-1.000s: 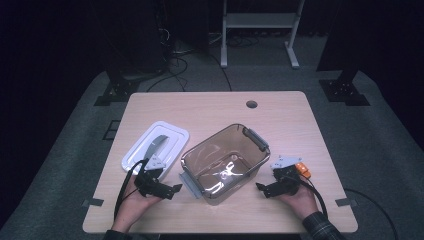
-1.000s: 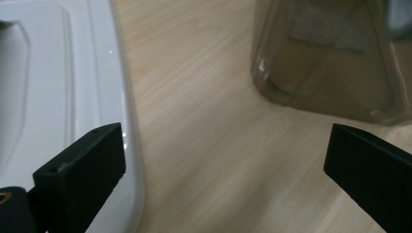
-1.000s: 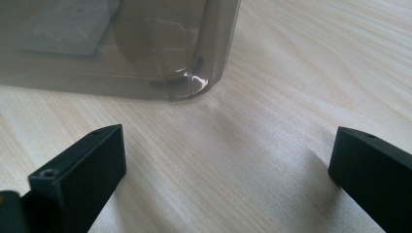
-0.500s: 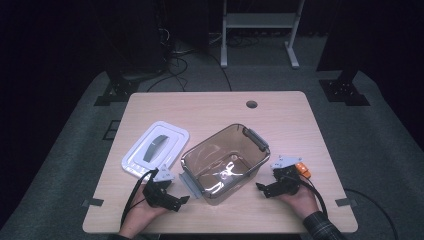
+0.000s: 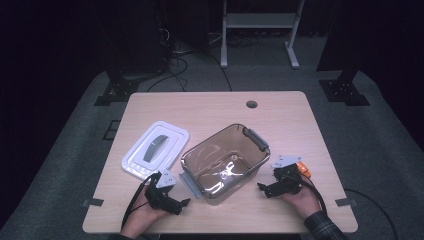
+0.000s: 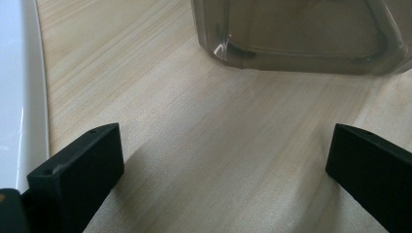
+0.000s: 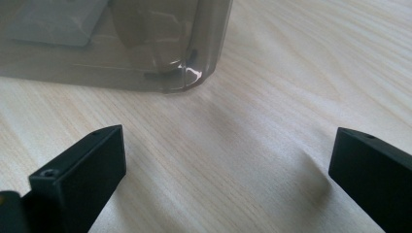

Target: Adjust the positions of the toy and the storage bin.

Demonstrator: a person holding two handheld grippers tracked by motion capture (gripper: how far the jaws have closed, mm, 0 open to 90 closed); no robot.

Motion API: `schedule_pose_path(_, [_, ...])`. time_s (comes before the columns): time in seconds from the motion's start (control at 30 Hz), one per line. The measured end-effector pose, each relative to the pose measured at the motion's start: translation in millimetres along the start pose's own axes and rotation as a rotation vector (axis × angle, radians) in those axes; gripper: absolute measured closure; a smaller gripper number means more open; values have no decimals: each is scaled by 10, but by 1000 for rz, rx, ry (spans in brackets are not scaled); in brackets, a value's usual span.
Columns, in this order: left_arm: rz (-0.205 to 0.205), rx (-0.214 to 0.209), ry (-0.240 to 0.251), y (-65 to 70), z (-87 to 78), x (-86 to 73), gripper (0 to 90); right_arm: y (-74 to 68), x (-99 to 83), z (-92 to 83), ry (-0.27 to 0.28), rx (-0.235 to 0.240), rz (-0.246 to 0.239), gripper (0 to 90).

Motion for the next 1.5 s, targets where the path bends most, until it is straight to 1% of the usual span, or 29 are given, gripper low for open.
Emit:
schedule_pose_path(0.13, [4,-4,-3,-4,-5,-3,0,22,23,-40,5,-3,11,0])
schedule_pose_path(0.2, [3,-2,-4,-10,-9,-6,0,50,37,-70,11,-6,16,0])
schedule_pose_path(0.27, [0,-1,-3,-14,-11,-8,0,82,45,-101,13,1,33,0])
schedule_pose_path(0.33, [0,-1,-2,-14,-11,-8,0,115,49,-127,15,-4,38,0])
schedule_pose_path(0.43, [0,-1,-2,-14,-11,-8,0,186,67,-172,24,-10,55,0])
schedule_pose_path(0.7, [-1,0,-2,-15,-11,-8,0,402,73,-281,42,-55,82,0])
schedule_pose_path(0.87, [-1,1,-2,-16,-12,-8,0,537,54,-324,49,-67,115,0])
schedule_pose_path(1.07, [-11,10,2,-15,-20,-17,0,715,1,-365,48,-95,155,0])
schedule_pose_path(1.2, [-14,12,3,-15,-23,-20,0,804,-43,-371,37,-116,164,0])
schedule_pose_path(1.4, [-15,12,3,-15,-24,-20,0,873,-128,-350,12,-121,181,0])
schedule_pose_path(1.5, [-15,12,4,-15,-23,-20,0,895,-174,-324,-3,-121,179,0])
Point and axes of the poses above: each handheld gripper's, and its own axes: z roughly forward along the jaws, x roughly out of its top, y roughly to its right, the point moved 7 cm from there along z, roughly forward along the jaws, and after that the axes turned 13 degrees about -x, right-handed, at the moved point
